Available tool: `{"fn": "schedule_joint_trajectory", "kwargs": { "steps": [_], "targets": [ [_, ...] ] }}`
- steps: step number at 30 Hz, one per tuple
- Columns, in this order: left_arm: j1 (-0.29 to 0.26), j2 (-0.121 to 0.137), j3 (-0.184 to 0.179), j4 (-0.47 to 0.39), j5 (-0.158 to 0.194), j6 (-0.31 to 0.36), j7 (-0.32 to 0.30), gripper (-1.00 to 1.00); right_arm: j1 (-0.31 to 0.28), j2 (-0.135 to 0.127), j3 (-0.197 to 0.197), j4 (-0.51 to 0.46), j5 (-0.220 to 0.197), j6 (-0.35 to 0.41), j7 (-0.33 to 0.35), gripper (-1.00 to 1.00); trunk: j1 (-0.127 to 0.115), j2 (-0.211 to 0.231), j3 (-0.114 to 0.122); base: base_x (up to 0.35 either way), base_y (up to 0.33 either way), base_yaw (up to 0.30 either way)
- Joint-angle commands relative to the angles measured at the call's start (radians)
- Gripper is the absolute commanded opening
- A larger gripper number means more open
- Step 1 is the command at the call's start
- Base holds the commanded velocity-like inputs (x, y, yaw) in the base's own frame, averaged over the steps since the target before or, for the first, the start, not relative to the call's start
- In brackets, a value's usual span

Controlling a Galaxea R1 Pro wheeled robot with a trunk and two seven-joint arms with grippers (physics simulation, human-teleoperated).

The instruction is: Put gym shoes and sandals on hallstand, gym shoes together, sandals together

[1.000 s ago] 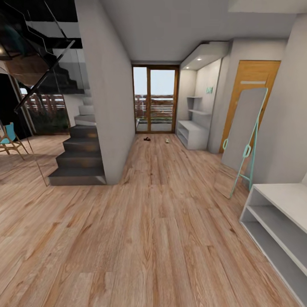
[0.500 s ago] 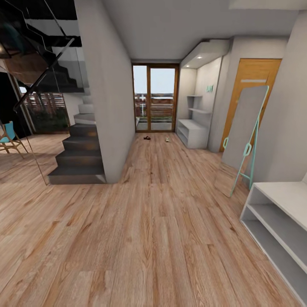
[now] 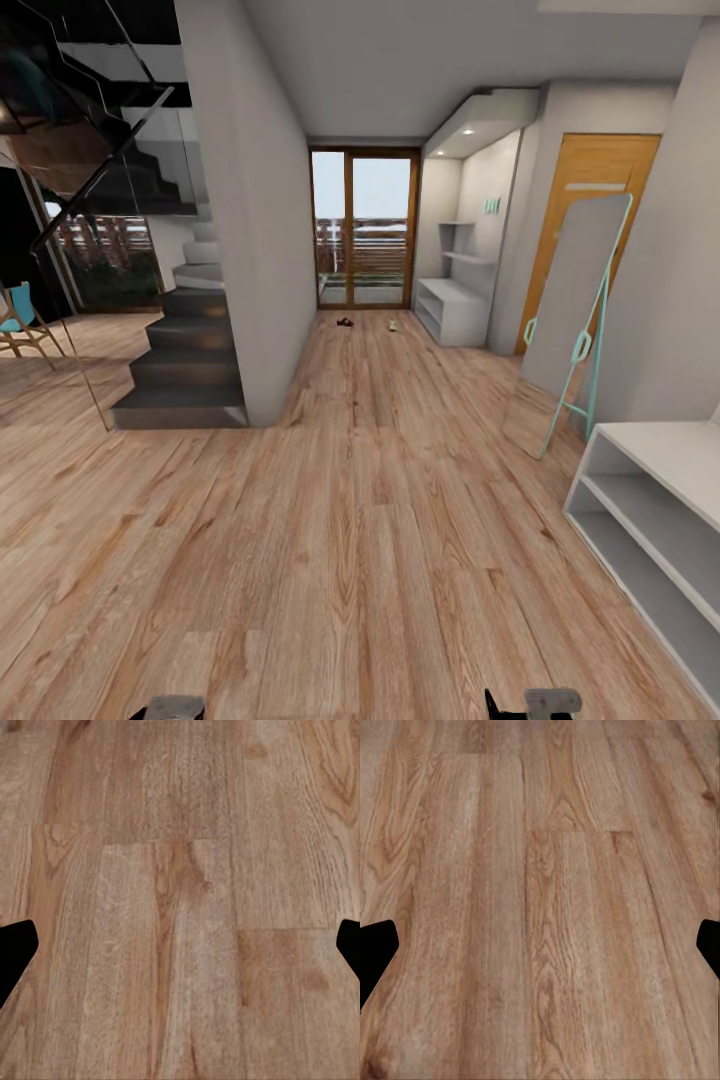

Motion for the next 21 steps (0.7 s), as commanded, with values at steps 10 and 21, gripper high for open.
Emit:
{"fn": "schedule_joint_trajectory", "kwargs": {
  "steps": [10,21],
  "targets": [
    [-0.081,0.029,0.006,0.002,-0.074,0.002,0.002,1.0,-0.082,-0.021,-0.001,-0.084,0.002,0.0,-0.001,1.0,0.038,-0.071,-0.032,0.0,0.0,0.0],
    [-0.073,0.019,0.017,0.02,-0.063,-0.015,0.001,1.0,-0.094,-0.022,0.001,0.026,0.001,0.0,0.001,1.0,0.081,-0.148,-0.067,0.0,0.0,0.0]
  ]
}}
